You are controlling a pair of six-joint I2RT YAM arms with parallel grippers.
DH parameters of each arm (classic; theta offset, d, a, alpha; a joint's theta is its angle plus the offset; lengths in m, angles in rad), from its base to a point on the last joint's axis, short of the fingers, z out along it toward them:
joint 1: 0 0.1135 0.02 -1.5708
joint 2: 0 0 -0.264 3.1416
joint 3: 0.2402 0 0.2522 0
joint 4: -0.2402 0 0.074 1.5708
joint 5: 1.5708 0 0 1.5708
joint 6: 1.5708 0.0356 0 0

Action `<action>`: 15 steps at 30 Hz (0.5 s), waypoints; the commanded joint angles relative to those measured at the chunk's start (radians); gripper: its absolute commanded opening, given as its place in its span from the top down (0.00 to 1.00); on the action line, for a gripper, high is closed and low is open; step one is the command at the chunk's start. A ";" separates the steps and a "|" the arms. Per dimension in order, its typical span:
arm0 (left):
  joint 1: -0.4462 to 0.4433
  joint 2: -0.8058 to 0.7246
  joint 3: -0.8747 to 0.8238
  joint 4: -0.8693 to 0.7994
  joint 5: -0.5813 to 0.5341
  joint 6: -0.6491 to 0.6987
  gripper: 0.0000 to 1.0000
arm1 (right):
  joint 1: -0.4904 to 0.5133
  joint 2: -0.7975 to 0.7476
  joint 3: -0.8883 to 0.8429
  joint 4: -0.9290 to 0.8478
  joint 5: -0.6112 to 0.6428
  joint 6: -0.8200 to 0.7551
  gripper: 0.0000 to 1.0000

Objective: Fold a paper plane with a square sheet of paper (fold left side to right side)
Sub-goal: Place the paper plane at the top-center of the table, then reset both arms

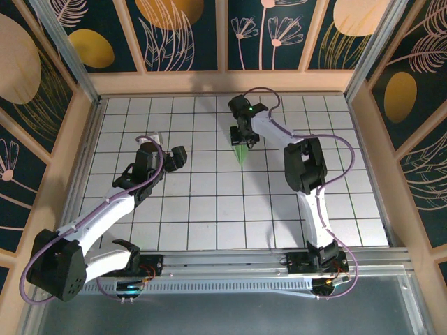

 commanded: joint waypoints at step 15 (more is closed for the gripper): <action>0.197 0.067 0.036 0.107 -0.141 0.048 0.01 | -0.215 -0.801 -0.787 0.569 0.094 0.037 0.03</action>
